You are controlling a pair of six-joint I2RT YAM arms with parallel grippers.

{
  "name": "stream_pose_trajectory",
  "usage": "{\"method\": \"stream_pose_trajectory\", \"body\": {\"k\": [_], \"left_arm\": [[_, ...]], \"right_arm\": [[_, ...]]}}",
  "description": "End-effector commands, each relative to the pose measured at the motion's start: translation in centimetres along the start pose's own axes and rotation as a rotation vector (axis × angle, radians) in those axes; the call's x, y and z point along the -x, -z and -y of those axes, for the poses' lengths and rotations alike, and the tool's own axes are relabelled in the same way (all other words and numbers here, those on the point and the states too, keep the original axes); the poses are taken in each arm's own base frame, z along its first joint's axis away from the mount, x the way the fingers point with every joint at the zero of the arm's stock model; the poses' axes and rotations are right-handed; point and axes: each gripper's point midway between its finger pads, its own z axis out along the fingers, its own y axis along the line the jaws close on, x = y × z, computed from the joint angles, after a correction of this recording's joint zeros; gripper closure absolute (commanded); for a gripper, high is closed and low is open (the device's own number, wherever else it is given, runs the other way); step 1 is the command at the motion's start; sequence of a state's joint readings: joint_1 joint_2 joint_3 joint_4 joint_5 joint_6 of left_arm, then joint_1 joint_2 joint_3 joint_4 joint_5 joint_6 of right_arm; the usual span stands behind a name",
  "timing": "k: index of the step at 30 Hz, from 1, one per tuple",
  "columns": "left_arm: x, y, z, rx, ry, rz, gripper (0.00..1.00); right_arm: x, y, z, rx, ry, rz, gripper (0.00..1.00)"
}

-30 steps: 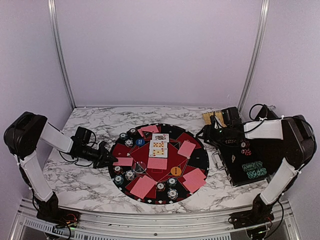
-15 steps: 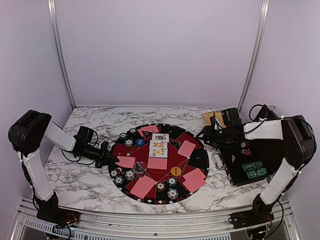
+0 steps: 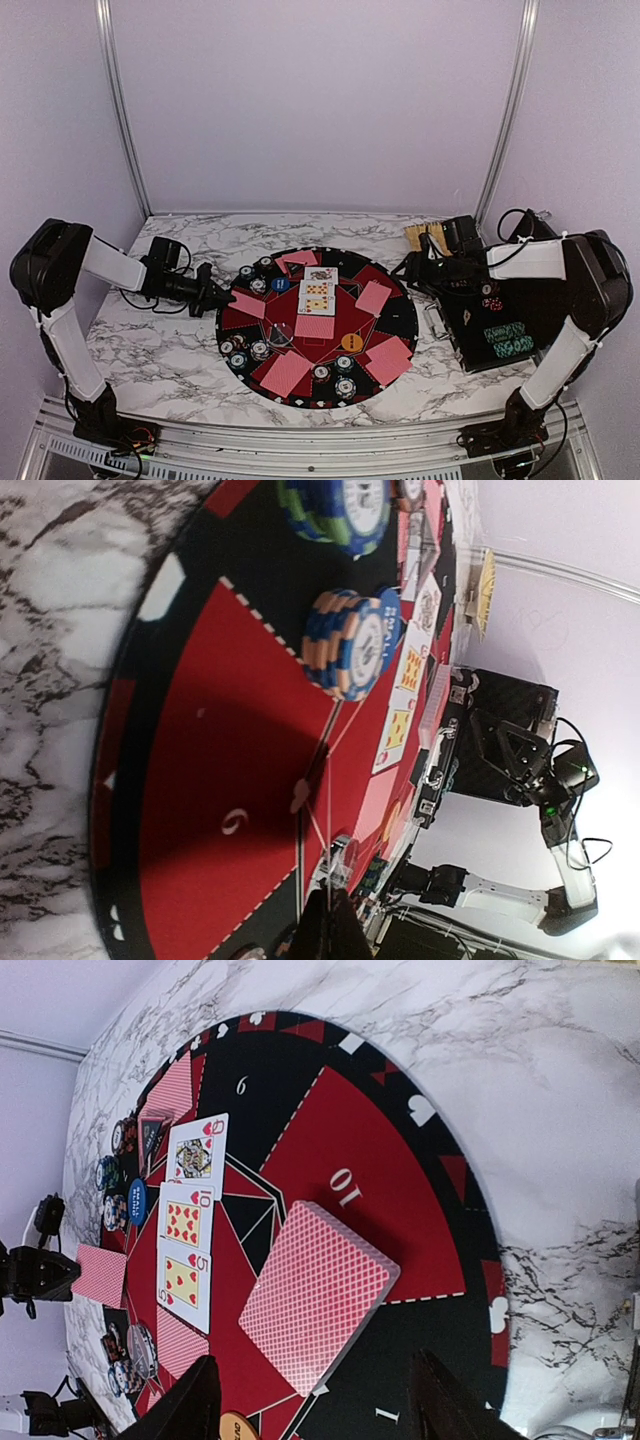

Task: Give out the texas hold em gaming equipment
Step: Pick up the poker card from the dealer area, then distribute the poker card in the community card area.

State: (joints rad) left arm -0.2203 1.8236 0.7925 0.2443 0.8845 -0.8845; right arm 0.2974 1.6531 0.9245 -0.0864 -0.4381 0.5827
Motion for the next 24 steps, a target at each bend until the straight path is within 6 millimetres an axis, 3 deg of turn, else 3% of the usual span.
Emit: {"method": "stream_pose_trajectory", "body": {"k": [1,8,17,24], "left_arm": [[0.5,1.3,3.9,-0.08,-0.086,0.022,1.0],[-1.9,0.0,7.1,-0.096,-0.144,-0.011,1.0],[-6.7,-4.0,10.3,-0.06,-0.213,-0.046,1.0],[-9.9,-7.3,10.5,0.001,-0.239,-0.071,1.0]], "right_arm": [[1.1,0.7,-1.8,0.022,0.043,0.038,0.38],[1.2,1.1,-2.1,0.015,0.056,0.05,0.38],[1.0,1.9,-2.2,0.01,0.069,0.059,0.38],[0.7,2.2,-2.2,0.011,0.074,0.061,0.38]]}}
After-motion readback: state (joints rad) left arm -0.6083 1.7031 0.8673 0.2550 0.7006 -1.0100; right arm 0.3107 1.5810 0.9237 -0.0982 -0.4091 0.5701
